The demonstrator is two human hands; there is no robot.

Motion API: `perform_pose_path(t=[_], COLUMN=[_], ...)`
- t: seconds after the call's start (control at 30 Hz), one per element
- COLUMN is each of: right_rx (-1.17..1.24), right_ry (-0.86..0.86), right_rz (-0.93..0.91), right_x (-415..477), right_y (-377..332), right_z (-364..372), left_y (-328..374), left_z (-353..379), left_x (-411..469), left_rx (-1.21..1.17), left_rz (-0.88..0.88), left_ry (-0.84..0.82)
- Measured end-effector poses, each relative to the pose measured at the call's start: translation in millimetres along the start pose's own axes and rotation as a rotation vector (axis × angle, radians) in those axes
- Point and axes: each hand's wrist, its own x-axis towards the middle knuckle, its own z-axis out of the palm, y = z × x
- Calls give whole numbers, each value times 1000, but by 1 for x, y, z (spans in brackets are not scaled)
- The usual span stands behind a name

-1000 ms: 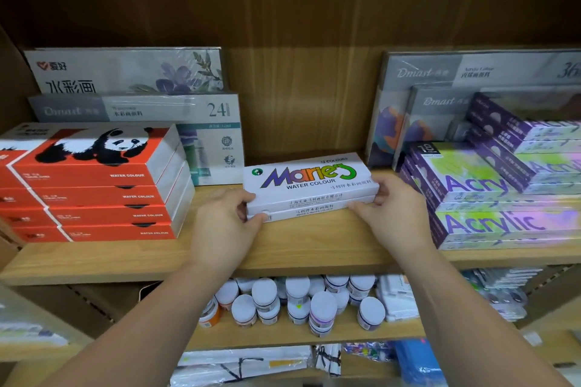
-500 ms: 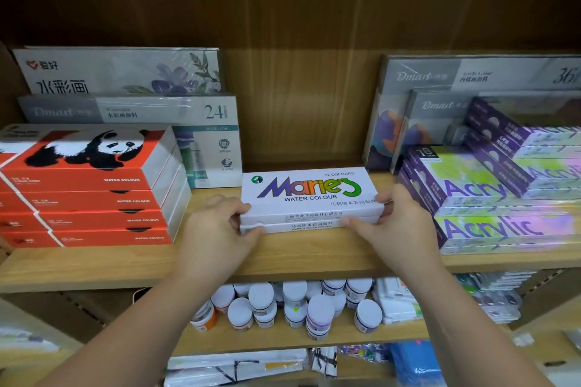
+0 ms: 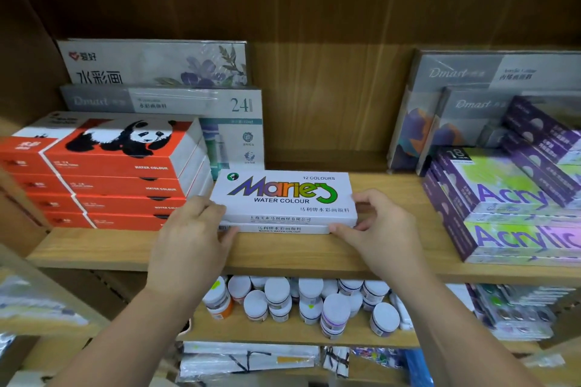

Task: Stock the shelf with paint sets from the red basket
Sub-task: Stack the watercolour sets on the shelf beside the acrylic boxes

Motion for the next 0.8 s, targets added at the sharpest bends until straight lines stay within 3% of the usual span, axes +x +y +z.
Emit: perform_pose_path(t=[0.4, 0.67, 0.8], right_rx=[102, 208, 151], right_ry=[-12, -42, -20], right_rz=[-46, -21, 1], right_x=[9, 8, 4], right_y=[-1, -1, -8], right_z=[19, 21, 20], left_y=[-28, -39, -40], left_z=[9, 14, 14], left_x=[-5, -1, 3], left_rx=[90, -28, -94], left_rz=[101, 145, 157], left_ry=[115, 132, 123])
